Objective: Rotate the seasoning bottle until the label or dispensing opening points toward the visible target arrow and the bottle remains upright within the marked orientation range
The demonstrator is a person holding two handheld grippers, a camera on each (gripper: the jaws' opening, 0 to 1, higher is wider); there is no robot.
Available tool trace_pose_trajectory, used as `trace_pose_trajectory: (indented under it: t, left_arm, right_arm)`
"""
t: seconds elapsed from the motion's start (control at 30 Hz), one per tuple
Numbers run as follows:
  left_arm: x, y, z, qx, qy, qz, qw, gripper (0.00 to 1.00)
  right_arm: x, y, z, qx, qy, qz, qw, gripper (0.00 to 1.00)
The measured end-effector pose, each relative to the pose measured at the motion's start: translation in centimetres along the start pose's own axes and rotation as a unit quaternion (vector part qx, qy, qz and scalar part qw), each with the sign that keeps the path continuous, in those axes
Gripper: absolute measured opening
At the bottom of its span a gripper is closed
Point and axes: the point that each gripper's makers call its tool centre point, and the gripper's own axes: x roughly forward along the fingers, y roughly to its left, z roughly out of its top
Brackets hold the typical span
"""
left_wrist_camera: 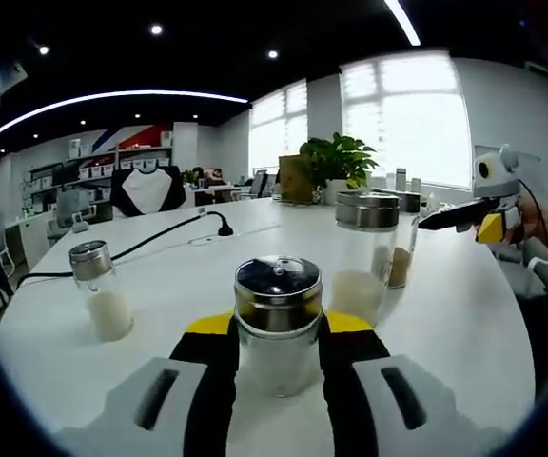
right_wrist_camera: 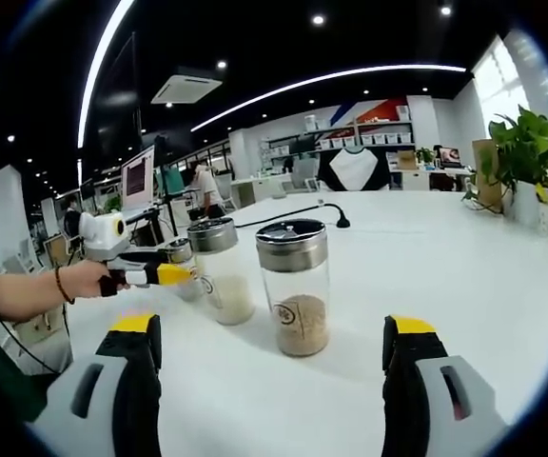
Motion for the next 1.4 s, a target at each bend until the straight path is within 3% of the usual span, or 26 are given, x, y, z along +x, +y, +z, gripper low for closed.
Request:
trace_pose_trajectory:
  t: [0.33,0.43,0.57,0.63,0.73,0.93,1.03,1.1,1.17,1.23,1.3,1.4]
  left_arm:
    - [0.1,-0.3,-0.1,0.008,0.01,-0.031,0.9994,0.34]
    - [0.1,-0.4,-0.1,0.007,0.012,-0.039,0.9992,0.34]
    - [0.1,-0.4,-0.2,0.002,0.011,-0.043,0.999,0.35]
    - [0.1,-0.4,-0.3,-0.035,0.013,-0.04,0.9985,0.35]
    - [0.1,-0.5,-0.3,-0.013,0.013,-0.044,0.9989,0.35]
    - [0.1,-0.6,-0.3,-0.007,0.01,-0.047,0.9988,0.35]
    - [0.1,-0.6,-0.3,-0.011,0.009,-0.048,0.9988,0.35]
    - [0.0,-0.6,-0.5,-0.045,0.01,-0.048,0.9978,0.35]
    - [0.0,-0.5,-0.4,-0.028,0.003,-0.045,0.9986,0.36]
    - [-0.1,-0.8,0.4,-0.007,-0.016,-0.038,0.9991,0.39]
    - [-0.2,-1.2,1.2,-0.029,-0.031,-0.045,0.998,0.48]
    - [-0.4,-0.7,1.0,-0.039,-0.023,-0.023,0.9987,0.54]
  right_arm:
    - [-0.1,0.2,-0.3,0.003,0.0,0.003,1.0,0.99]
    - [-0.2,0.3,-0.2,-0.014,-0.001,0.002,0.9999,0.99]
    - [-0.2,0.2,-0.1,-0.015,-0.003,0.0,0.9999,0.99]
    - [-0.3,0.2,-0.1,-0.013,-0.003,0.0,0.9999,0.99]
    - [-0.4,0.3,0.0,-0.009,-0.006,0.002,0.9999,0.99]
    - [-0.5,-0.2,-0.2,-0.002,-0.005,-0.005,1.0,0.99]
    - [-0.5,-0.3,-0.3,-0.003,-0.003,-0.007,1.0,0.99]
    - [-0.5,-0.2,-0.4,-0.002,-0.002,-0.006,1.0,0.99]
    - [-0.6,-0.3,-0.4,-0.002,-0.002,-0.007,1.0,0.99]
    - [-0.6,-0.4,-0.5,-0.002,0.0,-0.008,1.0,0.99]
    - [-0.7,-0.5,-0.6,-0.002,0.001,-0.009,1.0,0.99]
    - [-0.7,-0.5,-0.4,-0.001,-0.004,-0.008,1.0,0.99]
